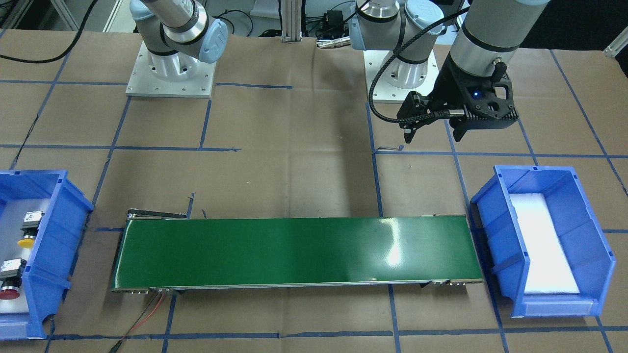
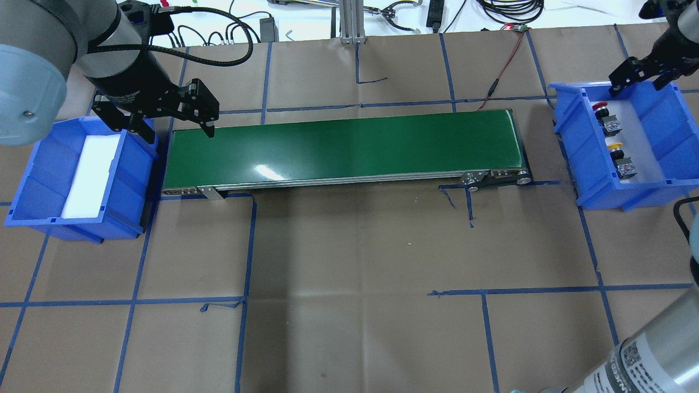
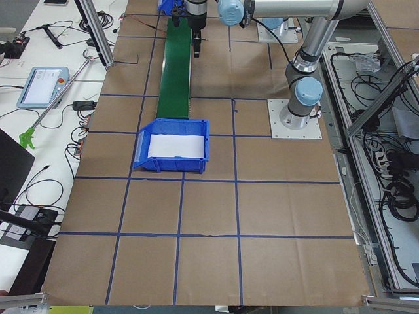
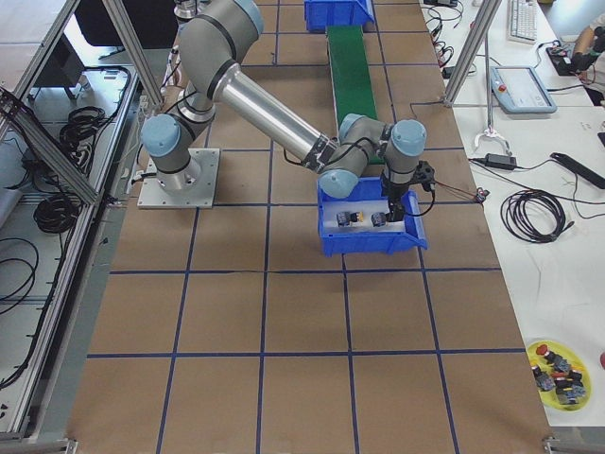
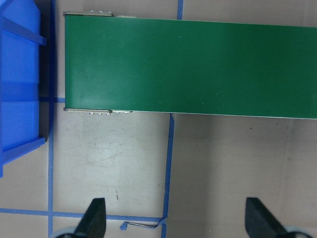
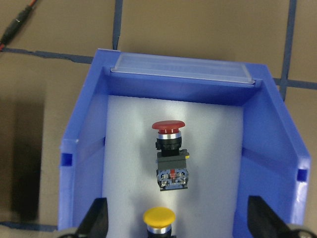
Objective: Transport two buttons from left to right
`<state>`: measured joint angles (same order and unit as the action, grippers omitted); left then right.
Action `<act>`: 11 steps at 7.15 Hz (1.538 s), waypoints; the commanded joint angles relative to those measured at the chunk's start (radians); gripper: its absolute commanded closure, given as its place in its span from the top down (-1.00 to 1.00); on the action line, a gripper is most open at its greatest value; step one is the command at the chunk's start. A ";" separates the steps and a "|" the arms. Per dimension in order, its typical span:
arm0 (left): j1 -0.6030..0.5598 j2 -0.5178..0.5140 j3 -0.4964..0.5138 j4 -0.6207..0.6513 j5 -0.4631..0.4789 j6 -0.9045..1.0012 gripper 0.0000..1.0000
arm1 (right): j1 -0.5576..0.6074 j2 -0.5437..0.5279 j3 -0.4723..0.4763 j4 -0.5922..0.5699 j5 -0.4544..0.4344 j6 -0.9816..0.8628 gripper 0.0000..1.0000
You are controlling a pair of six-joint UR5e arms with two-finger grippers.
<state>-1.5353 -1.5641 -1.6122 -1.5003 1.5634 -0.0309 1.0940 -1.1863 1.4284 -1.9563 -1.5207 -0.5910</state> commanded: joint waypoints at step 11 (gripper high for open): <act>0.003 0.001 0.000 -0.001 0.001 0.002 0.99 | 0.523 -0.383 0.032 0.347 0.027 0.769 0.98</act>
<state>-1.5318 -1.5631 -1.6122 -1.5010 1.5663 -0.0291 1.5941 -1.5369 1.4597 -1.6130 -1.4724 0.0634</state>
